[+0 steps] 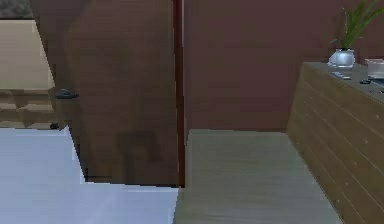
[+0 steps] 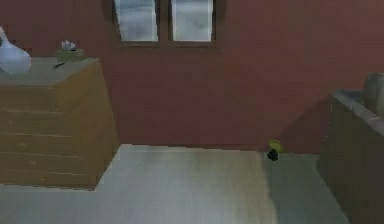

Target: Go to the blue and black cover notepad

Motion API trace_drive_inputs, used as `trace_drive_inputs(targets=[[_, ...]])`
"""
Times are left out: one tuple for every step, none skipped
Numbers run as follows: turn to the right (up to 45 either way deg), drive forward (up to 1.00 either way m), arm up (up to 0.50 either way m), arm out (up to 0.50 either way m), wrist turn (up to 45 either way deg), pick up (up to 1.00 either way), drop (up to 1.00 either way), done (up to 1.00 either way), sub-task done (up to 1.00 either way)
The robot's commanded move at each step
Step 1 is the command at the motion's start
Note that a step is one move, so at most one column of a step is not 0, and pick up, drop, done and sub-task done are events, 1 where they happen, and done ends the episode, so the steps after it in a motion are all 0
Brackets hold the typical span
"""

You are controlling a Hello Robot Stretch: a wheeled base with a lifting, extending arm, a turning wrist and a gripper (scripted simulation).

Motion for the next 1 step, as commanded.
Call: trace_drive_inputs(targets=[[0.0,0.10,0.00,0.00,0.0,0.00,0.00,0.00,0.00]])
